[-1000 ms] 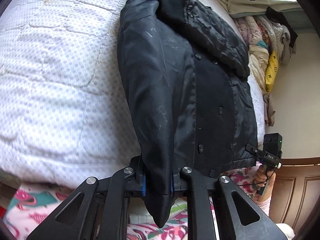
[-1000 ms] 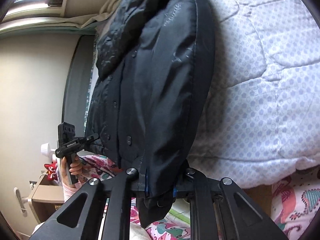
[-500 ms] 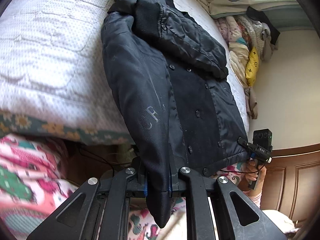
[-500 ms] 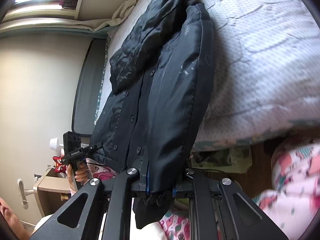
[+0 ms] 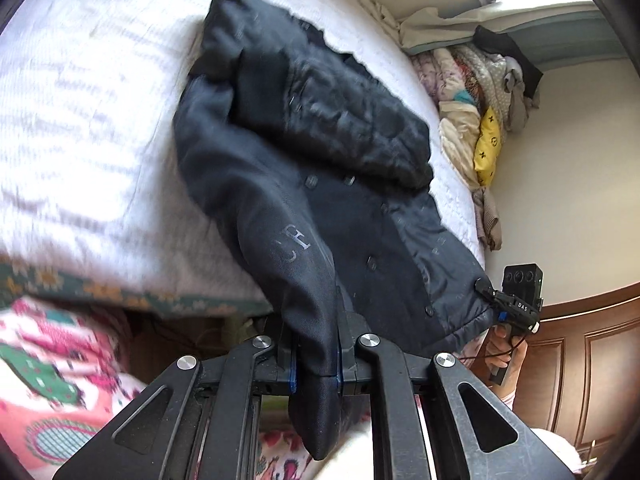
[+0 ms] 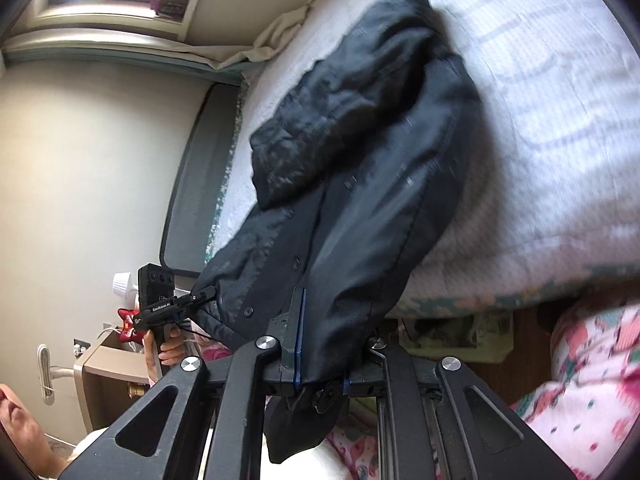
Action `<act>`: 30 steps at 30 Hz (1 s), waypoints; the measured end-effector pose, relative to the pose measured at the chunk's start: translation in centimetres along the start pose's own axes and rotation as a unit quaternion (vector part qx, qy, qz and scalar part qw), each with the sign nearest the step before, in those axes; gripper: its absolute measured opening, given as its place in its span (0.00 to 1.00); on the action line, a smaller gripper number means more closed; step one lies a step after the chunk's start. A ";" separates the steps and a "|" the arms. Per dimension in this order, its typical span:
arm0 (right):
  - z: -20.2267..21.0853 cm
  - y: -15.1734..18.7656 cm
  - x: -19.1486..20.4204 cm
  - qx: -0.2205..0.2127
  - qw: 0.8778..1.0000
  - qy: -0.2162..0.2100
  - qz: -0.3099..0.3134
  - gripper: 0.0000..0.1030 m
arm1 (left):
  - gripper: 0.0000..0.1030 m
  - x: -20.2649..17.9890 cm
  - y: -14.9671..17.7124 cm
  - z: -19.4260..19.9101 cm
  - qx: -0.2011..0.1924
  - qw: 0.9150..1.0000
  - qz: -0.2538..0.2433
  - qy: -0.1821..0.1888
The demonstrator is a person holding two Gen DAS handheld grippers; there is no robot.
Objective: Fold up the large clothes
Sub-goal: 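Lower the folded coat onto the bed and open both tools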
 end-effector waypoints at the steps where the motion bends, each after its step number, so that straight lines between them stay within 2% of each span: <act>1: 0.2 -0.6 0.4 -0.006 1.000 -0.002 0.004 0.09 | 0.15 -0.2 -0.6 0.3 -0.004 1.000 -0.005 0.000; 7: 0.7 -5.3 2.3 -0.039 0.999 -0.010 0.023 0.09 | 0.15 -3.3 -6.2 1.4 -0.043 0.999 -0.029 0.000; 15: 0.4 -13.1 3.2 -0.090 0.996 -0.020 0.021 0.09 | 0.15 -4.0 -14.7 0.7 -0.099 0.995 -0.007 0.012; 22: -1.8 -19.2 2.5 -0.107 0.994 -0.008 0.010 0.09 | 0.15 -3.2 -19.6 -1.8 -0.124 0.992 0.012 0.005; 30: -5.8 -24.8 0.1 -0.098 0.995 0.015 -0.016 0.09 | 0.15 -1.1 -24.4 -5.7 -0.122 0.992 0.034 -0.005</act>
Point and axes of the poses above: each gripper's, at about its wrist camera, not at the fingertips, and z roughly against the way its jaws point, x to its left, y to its underside, the point moved 5 cm from there along -z, roughly the way its jaws point, and after that the axes turned 1 degree about y, right-handed, at the moved point
